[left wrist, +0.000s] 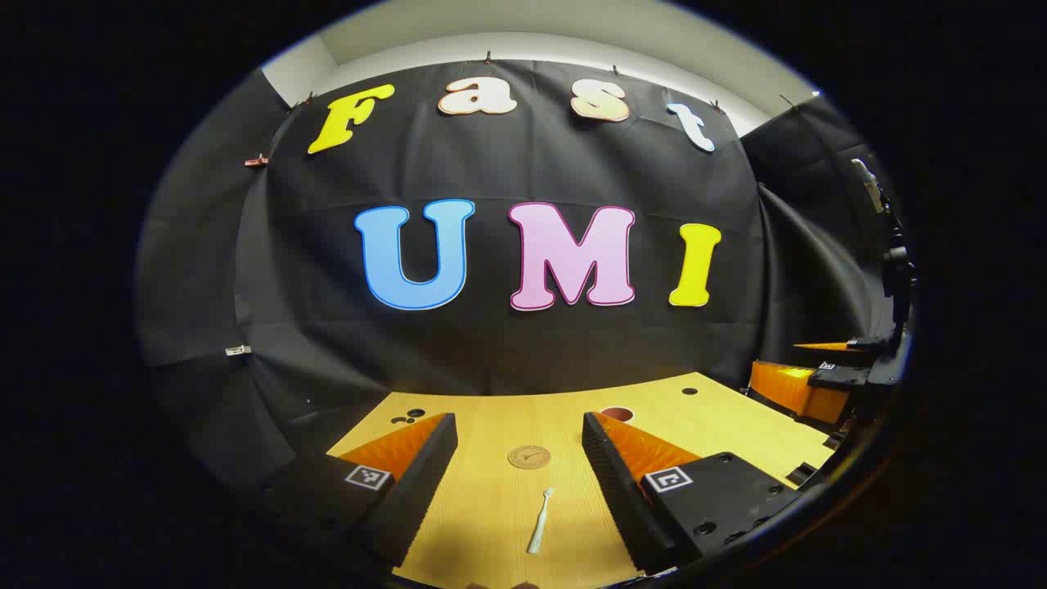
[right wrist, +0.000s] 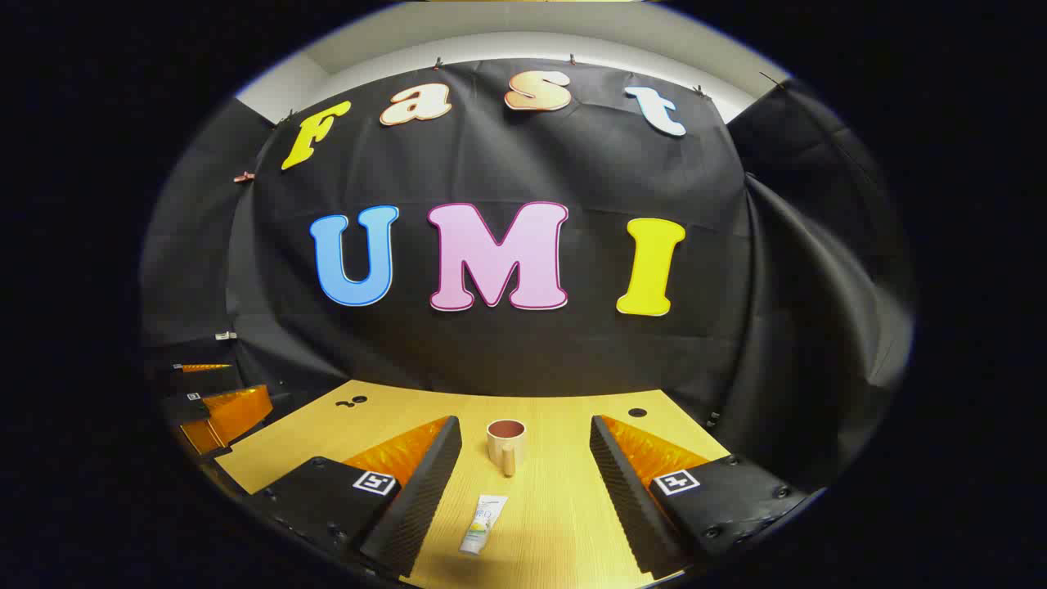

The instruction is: Put the toothbrush and toothpaste on the desktop into the cup, then pick up the cup and place it on the coaster on the desktop.

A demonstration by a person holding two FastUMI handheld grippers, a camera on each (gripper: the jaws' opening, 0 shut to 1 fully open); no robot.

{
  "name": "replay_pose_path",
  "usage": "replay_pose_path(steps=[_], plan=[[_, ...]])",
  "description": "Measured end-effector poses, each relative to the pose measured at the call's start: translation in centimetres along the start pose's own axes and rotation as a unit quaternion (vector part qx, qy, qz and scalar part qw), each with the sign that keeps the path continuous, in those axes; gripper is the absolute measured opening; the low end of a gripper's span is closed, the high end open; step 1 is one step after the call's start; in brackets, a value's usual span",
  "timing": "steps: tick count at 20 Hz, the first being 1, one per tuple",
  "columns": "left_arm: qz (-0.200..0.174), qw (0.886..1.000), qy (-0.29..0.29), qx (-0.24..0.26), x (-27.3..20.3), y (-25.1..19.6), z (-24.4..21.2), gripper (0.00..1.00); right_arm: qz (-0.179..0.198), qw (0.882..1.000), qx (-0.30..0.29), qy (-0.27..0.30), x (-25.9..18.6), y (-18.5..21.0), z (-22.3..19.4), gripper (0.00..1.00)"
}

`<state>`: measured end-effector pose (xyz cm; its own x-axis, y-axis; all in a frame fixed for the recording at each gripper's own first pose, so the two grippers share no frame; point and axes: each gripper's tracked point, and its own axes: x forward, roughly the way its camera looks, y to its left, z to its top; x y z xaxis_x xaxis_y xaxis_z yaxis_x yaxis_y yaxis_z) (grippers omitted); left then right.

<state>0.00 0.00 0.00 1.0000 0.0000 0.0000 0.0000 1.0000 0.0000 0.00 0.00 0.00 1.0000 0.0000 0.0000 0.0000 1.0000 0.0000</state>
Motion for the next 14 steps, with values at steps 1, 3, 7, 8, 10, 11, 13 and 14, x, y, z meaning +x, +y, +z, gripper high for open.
replay_pose_path(steps=[1,3,7,8,10,11,13,14], plan=[[0.001,1.0,0.002,0.0,0.1,0.1,-0.2,0.97,0.004,1.0,-0.001,0.003,0.2,0.2,-0.1,0.97],[0.002,1.0,0.006,-0.002,0.5,0.0,-0.4,0.97,0.01,1.0,-0.001,0.009,0.6,0.6,-0.5,0.97],[0.002,1.0,0.008,0.0,0.9,0.0,-0.5,0.97,0.019,1.0,-0.002,0.02,1.0,1.0,-1.0,0.97],[0.003,1.0,0.008,0.0,1.1,0.0,-0.4,0.97,0.021,1.0,-0.002,0.022,1.2,1.0,-1.1,0.97],[0.003,1.0,0.01,-0.001,1.3,0.0,-0.5,0.97,0.023,0.999,-0.003,0.026,1.4,1.1,-1.3,0.97],[0.003,1.0,0.011,-0.001,1.5,-0.1,-0.7,0.97,0.023,0.999,-0.003,0.026,1.5,1.0,-1.2,0.97],[0.004,1.0,0.013,0.0,1.6,-0.1,-0.8,0.97,0.022,0.999,-0.001,0.029,1.7,1.0,-1.4,0.97],[0.004,1.0,0.014,0.0,1.7,-0.1,-0.9,0.97,0.022,0.999,-0.001,0.03,1.8,1.0,-1.5,0.97]])
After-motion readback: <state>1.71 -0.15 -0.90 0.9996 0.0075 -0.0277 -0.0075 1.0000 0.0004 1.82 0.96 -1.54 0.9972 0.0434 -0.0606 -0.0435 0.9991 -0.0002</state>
